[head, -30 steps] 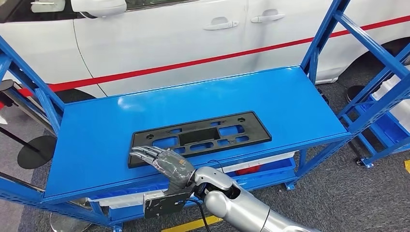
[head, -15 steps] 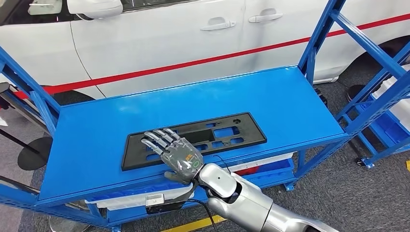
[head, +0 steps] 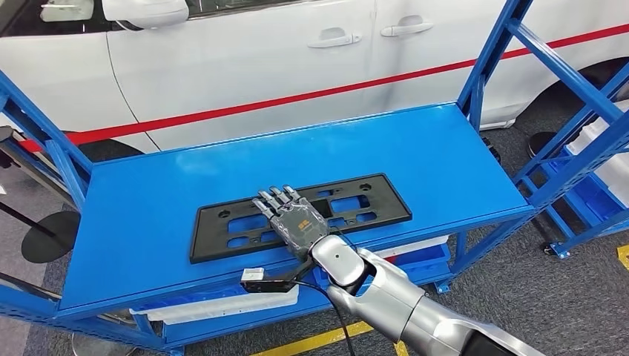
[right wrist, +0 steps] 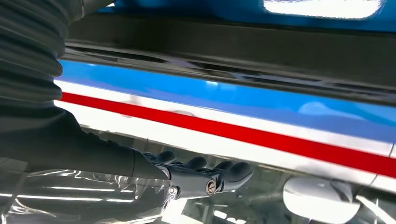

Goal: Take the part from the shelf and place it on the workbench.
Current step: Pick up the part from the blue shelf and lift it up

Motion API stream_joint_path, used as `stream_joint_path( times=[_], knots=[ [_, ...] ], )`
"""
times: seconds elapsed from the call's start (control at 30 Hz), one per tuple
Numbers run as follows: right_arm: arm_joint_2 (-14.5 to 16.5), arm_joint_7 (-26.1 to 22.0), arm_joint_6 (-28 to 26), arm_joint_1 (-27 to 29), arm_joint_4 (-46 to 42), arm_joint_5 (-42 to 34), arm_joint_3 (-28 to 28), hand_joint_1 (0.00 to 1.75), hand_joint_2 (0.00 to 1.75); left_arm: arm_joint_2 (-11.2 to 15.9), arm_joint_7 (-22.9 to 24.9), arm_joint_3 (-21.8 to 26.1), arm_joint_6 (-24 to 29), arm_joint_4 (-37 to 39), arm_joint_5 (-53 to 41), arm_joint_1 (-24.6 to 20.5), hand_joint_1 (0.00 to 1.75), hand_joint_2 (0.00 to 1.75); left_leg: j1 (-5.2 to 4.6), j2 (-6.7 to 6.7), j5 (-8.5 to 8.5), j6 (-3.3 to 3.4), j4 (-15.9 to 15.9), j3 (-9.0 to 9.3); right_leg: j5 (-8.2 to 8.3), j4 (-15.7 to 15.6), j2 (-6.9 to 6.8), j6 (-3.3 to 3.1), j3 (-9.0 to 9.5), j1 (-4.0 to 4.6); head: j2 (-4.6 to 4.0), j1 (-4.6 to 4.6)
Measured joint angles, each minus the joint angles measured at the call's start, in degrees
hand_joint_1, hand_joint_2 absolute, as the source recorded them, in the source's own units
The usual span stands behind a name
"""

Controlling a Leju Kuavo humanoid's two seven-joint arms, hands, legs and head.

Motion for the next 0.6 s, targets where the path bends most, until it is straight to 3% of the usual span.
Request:
stream_joint_path(
  times=[0.07,0.13,0.2,0.23,0.33,0.4,0.5,0.53,0.6],
  knots=[
    [-0.1,0.0,1.4,-0.7,0.5,-0.2,-0.4,0.0,1.75,0.0,0.0,0.1,0.1,0.0,0.2,-0.1,0.0,0.0,0.3,0.1,0.4,0.5,-0.6,0.28,-2.29,3.6,-0.07,0.56,-1.62,-0.1,0.0,0.09],
    [-0.2,-0.1,2.7,-1.1,1.0,-0.4,-0.6,0.0,1.75,0.0,-0.1,0.2,0.3,0.0,0.4,-0.1,0.0,0.0,0.24,0.11,0.4,0.7,-0.7,0.25,-5.73,10.6,-0.07,0.93,-5.14,-0.3,0.0,0.16],
    [-0.4,-0.1,4.0,-1.2,1.6,-0.5,-0.6,0.0,1.75,0.0,-0.3,0.2,0.4,0.0,0.6,0.0,0.0,0.0,0.24,0.1,0.34,0.7,-0.6,0.23,-6.6,15.1,-0.09,1.22,-7.61,-0.56,0.0,0.17],
    [-0.4,-0.1,4.5,-1.3,1.9,-0.6,-0.6,0.0,1.75,0.0,-0.4,0.3,0.5,0.0,0.6,0.0,0.0,0.0,0.26,0.08,0.27,0.63,-0.4,0.24,-5.28,14.0,-0.13,1.3,-7.25,-0.69,0.0,0.18],
    [-0.5,-0.1,5.2,-2.1,2.5,-0.6,-0.6,0.0,1.75,0.0,-0.5,0.3,0.5,0.0,0.7,0.0,0.0,0.0,0.2,0.01,-0.29,0.02,0.3,0.18,0.18,3.3,-0.34,1.14,-2.34,-0.9,0.0,0.17],
    [-0.5,0.0,5.4,-2.4,2.8,-0.5,-0.6,0.0,1.75,0.0,-0.6,0.3,0.5,0.0,0.7,-0.1,0.0,0.0,0.0,0.02,-0.61,-0.53,0.7,-0.07,0.76,0.3,-0.31,0.62,-1.05,-0.76,0.0,0.14],
    [-0.5,1.1,6.2,-2.7,3.1,-0.2,-0.6,0.0,1.75,0.0,-0.5,0.4,0.5,0.0,0.7,-0.1,0.0,0.0,0.08,0.04,-1.05,-1.43,1.1,-0.21,0.87,0.0,-0.19,-0.41,-0.96,-0.69,0.0,0.12],
    [-0.4,1.6,6.6,-2.8,3.2,-0.1,-0.6,0.0,1.75,0.0,-0.5,0.4,0.5,0.0,0.7,-0.1,0.0,0.0,0.16,0.03,-1.88,-1.74,2.3,-0.68,0.95,-0.1,-0.21,-0.76,-0.88,-0.78,0.0,0.1],
    [-0.4,2.5,7.2,-2.9,3.3,0.2,-0.6,0.0,1.75,0.0,-0.4,0.5,0.4,0.0,0.7,0.0,0.0,0.0,0.34,0.0,-5.19,-2.25,8.1,-3.23,0.97,-0.3,-0.28,-1.2,-0.78,-0.82,0.0,0.07]
  ],
)
